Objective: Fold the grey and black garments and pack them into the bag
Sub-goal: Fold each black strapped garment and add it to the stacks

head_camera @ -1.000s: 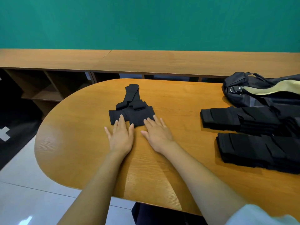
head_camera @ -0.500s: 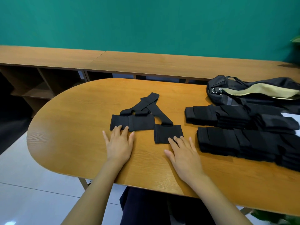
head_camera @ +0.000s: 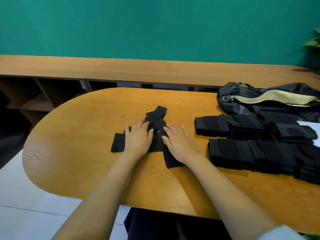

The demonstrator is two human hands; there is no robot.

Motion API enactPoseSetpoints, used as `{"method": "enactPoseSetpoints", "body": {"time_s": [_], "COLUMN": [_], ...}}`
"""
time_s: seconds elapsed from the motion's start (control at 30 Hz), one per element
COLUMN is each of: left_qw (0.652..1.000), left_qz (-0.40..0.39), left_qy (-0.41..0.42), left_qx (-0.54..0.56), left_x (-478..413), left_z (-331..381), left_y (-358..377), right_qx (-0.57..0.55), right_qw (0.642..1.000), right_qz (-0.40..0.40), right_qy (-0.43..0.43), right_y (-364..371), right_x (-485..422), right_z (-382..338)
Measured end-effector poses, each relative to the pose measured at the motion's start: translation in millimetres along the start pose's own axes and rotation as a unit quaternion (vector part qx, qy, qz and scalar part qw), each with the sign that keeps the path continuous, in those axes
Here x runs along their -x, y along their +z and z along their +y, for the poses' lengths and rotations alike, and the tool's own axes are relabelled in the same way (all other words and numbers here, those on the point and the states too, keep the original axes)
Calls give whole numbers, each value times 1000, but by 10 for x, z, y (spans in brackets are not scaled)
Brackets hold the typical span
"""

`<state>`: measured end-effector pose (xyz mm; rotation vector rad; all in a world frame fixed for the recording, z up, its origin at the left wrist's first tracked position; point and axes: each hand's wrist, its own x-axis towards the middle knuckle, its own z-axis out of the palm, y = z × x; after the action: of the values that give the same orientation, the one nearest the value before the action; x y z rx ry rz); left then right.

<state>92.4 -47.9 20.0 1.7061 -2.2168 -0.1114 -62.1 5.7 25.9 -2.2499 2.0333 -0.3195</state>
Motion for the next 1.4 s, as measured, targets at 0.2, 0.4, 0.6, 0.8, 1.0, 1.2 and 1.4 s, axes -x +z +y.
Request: {"method": "enactPoseSetpoints", "body": {"time_s": [0.2, 0.4, 0.6, 0.8, 1.0, 1.2, 1.4], "left_qw": [986, 985, 984, 974, 978, 989, 997], "left_qz": [-128, -91, -86, -119, -99, -50, 58], "left_qy": [8, -29, -50, -107, -103, -76, -10], "left_qx": [-110, -142, -149, -160, -149, -119, -52], "left_x": [-287, -272, -309, -422, -368, -262, -47], "left_z": [-143, -481, -447, -564, -673, -591, -379], "left_y": [289, 289, 291, 235, 247, 271, 124], "right_qx": [21, 19, 19, 29, 49, -27, -76], "right_qw": [992, 995, 995, 994, 991, 992, 996], "right_qz": [-126, -87, -77, -58, -69, -90, 0], "right_qy": [14, 48, 59, 89, 105, 85, 39], "right_y": [158, 255, 249, 279, 273, 190, 28], "right_x": [-424, -188, -37, 163, 170, -47, 272], "right_z": [-4, -30, -100, -126, -138, -93, 85]}}
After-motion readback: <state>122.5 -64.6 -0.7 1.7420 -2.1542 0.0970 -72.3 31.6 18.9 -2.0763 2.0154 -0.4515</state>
